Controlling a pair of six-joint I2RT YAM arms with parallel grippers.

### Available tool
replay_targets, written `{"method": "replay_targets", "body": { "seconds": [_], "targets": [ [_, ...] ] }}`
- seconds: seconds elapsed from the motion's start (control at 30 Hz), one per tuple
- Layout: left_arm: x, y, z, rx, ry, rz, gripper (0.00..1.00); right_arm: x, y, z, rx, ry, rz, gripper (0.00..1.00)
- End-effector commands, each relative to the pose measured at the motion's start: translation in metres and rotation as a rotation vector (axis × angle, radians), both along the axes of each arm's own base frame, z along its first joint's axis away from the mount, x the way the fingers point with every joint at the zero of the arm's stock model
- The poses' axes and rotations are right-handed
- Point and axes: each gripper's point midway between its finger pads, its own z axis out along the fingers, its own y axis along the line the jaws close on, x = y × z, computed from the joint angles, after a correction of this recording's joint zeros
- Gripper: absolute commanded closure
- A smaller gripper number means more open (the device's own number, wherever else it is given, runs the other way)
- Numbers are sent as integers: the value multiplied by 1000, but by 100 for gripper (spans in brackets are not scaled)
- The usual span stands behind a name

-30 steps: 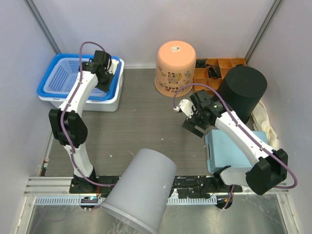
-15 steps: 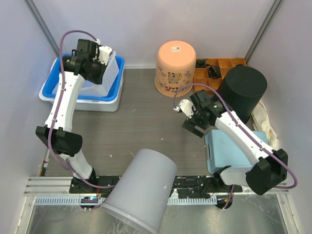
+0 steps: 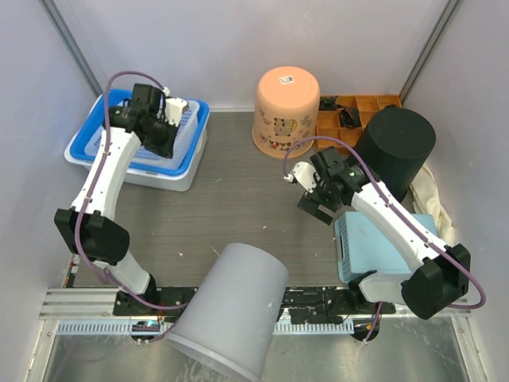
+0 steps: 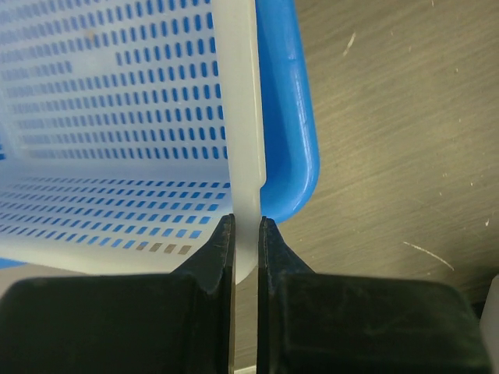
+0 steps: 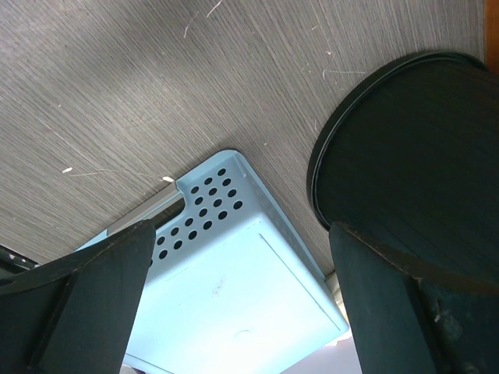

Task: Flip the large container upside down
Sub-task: Pick up the container from the container.

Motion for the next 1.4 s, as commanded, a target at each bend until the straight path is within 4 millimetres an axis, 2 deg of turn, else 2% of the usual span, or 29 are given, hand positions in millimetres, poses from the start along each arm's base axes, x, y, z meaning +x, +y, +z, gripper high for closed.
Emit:
{"method": "replay_targets", "body": {
  "seconds": [0.0,0.13,0.2,0.27,0.33,0.47,0.57,0.63,0.8,0.87,0.97,1.0,1.1,1.2,1.33,1.37],
  "targets": [
    [-26,-21,-30,-86,127,-65,100,7,3,14,30,-59,-14,0],
    [-42,-30,-40,-133,178,-97,100,12,4,18,33,-92,-19,0],
    [-44,-25,-38,-112,154,-93,100,27,10,37,40,-186,-4,0],
    [-44,-19,-33,-87,119,-82,100,47,19,67,50,-308,15,0],
    [-44,-17,-21,-79,84,-78,100,67,38,102,117,-413,62,0],
    [-47,-16,10,-93,-1,-79,100,98,91,168,315,-515,191,0],
    [-53,-12,25,-85,-46,-75,100,110,129,193,415,-528,311,0],
    [-57,-10,30,-77,-52,-76,100,121,149,202,437,-562,387,0],
    [-67,-3,46,-53,-90,-82,100,147,209,202,437,-642,545,0],
    [-71,-1,56,-48,-109,-85,100,152,239,204,512,-653,604,0],
    [-78,-1,70,-53,-130,-97,100,154,278,219,678,-639,668,0],
    [-81,0,72,-51,-132,-97,100,150,291,223,724,-625,728,0],
    [-88,4,74,-38,-140,-100,100,135,316,225,732,-653,979,2],
    [-93,6,71,-26,-141,-105,100,129,334,221,641,-737,1145,1],
    [-98,5,66,-33,-140,-121,100,138,352,239,705,-816,1198,1],
    [-99,4,65,-38,-140,-126,100,142,359,234,735,-795,1205,2]
  ]
}}
